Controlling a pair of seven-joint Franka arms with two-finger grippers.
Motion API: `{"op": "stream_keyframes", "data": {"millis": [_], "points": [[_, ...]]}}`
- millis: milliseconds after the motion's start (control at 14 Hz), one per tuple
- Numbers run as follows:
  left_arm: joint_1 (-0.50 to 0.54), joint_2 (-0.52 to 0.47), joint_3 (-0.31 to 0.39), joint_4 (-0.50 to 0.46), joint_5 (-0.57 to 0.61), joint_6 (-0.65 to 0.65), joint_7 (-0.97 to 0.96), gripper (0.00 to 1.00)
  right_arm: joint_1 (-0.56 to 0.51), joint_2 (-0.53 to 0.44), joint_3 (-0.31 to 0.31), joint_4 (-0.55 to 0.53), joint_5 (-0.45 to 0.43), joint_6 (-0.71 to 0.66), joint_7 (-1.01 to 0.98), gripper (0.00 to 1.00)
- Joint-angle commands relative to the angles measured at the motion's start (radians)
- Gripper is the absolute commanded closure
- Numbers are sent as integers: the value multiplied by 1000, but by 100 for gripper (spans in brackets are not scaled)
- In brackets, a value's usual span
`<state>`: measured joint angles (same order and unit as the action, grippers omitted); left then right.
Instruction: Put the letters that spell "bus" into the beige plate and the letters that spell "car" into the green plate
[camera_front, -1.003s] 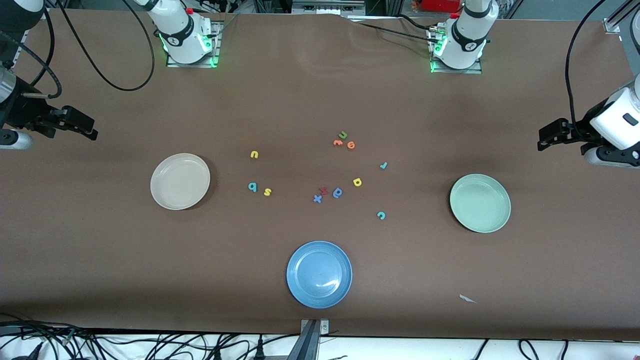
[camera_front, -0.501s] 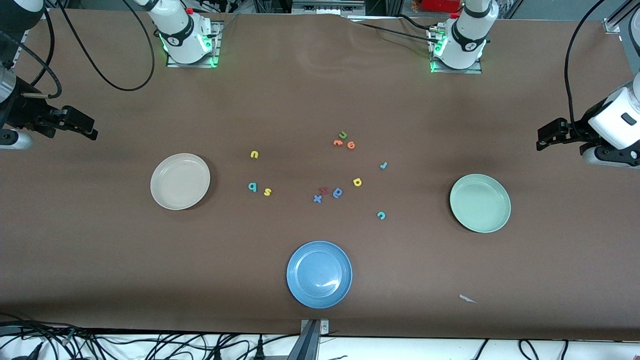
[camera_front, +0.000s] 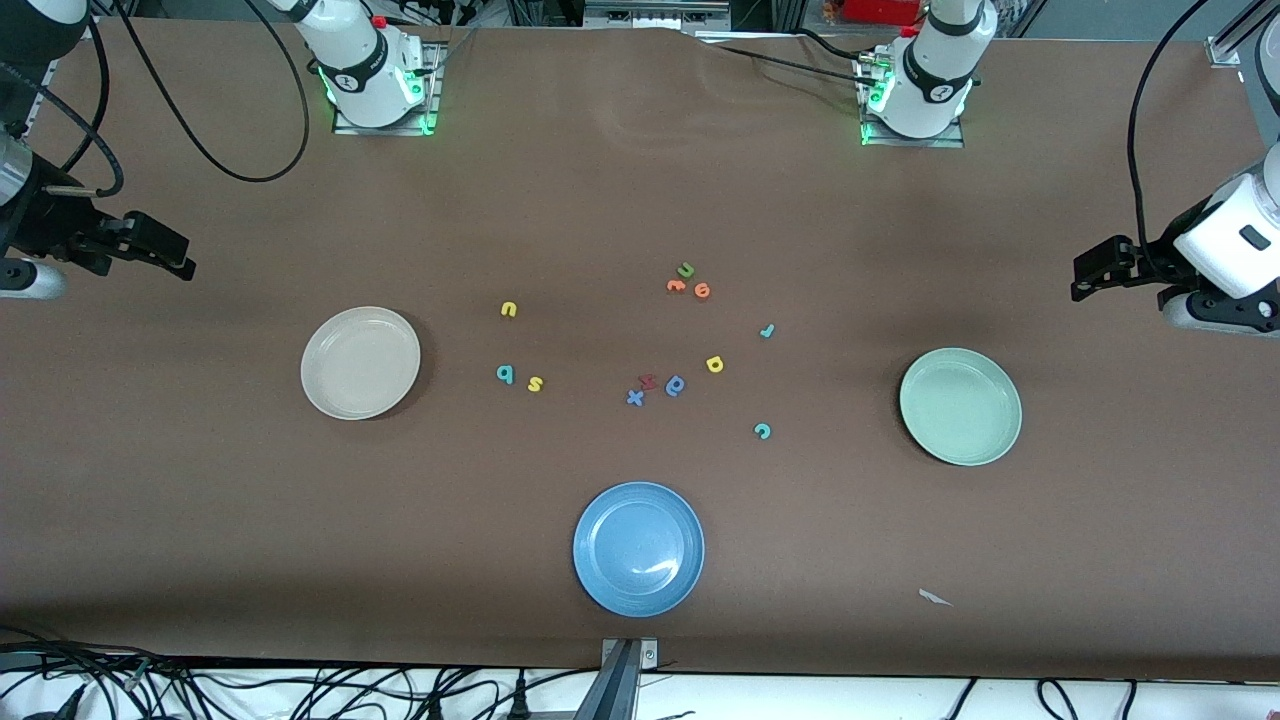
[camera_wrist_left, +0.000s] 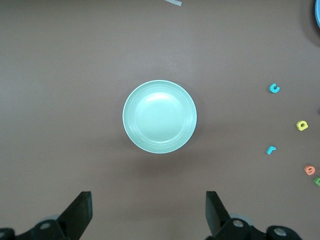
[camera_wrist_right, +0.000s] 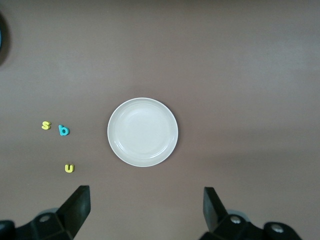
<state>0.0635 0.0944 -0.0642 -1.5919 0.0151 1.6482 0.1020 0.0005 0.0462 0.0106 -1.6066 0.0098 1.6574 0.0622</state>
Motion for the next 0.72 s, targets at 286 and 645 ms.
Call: {"op": "stream_keyframes", "data": {"millis": [286, 645], "points": [[2, -4, -6, 18, 17, -16, 16, 0, 3, 15, 0, 30, -13, -21, -10, 0], [2, -4, -6, 20, 16, -16, 15, 0, 47, 47, 6, 20, -11, -111, -9, 0]]}}
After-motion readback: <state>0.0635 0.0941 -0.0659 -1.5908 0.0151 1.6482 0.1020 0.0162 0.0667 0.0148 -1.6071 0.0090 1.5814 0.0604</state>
